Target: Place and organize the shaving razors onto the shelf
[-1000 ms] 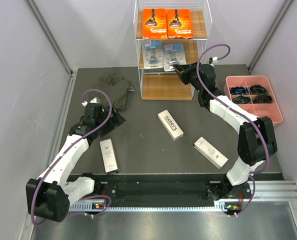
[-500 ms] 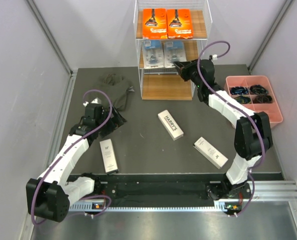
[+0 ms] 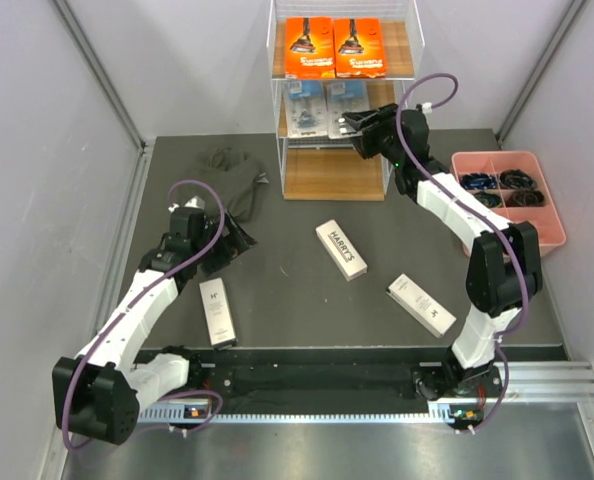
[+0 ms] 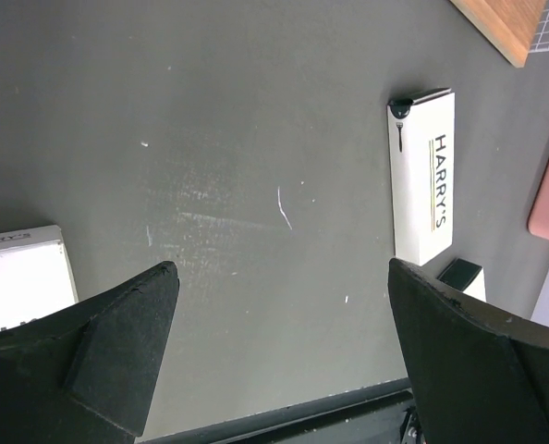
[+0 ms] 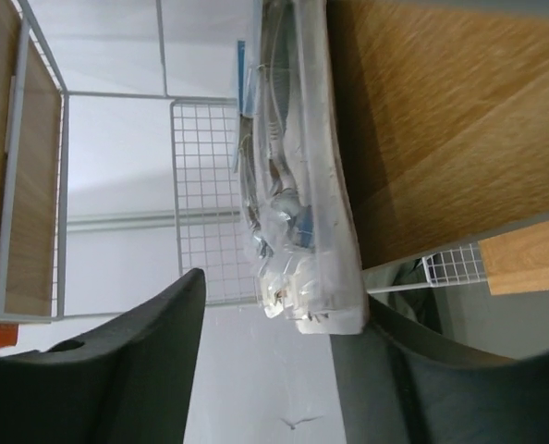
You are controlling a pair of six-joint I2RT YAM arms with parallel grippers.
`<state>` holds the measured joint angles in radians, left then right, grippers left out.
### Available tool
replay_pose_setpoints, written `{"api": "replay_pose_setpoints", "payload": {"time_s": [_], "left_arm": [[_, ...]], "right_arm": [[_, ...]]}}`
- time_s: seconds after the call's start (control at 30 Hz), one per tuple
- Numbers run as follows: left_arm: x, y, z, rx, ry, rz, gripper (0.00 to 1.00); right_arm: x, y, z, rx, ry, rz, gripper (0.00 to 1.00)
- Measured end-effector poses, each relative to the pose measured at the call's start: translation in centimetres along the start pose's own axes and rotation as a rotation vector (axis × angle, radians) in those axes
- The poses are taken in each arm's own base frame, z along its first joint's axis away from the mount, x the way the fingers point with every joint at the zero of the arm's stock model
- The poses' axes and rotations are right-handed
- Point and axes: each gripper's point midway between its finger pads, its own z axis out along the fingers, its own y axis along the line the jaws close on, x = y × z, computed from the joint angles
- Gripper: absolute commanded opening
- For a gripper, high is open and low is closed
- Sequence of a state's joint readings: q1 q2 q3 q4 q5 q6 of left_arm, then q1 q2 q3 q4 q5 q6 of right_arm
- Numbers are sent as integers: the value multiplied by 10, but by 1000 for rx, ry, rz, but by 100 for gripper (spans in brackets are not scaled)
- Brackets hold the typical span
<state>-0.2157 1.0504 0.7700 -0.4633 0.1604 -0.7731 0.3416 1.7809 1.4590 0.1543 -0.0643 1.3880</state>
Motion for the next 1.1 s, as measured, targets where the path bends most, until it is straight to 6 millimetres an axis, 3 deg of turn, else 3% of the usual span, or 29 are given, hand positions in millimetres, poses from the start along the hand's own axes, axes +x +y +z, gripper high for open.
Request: {"api": "replay_pose_setpoints", "payload": {"time_s": [0.2,0.3,0.4,0.77,1.1], "left_arm": [[5,2,1,3,15,-4,99],[8,3,1,7,22,-5,99],[11,4,2,10,33,-6,99],[14,3,3,21,44,-10,99],[15,3,3,27,48,-10,99]], "right_arm": [[2,13,-2,-51,24,-7,90],[2,18,-4,-69,30,-20,99],[4,16,-8,-65,38,-46,99],[19,-23,-17,0,95,-90,99],[25,-14,-53,-68,116,-126,99]]}}
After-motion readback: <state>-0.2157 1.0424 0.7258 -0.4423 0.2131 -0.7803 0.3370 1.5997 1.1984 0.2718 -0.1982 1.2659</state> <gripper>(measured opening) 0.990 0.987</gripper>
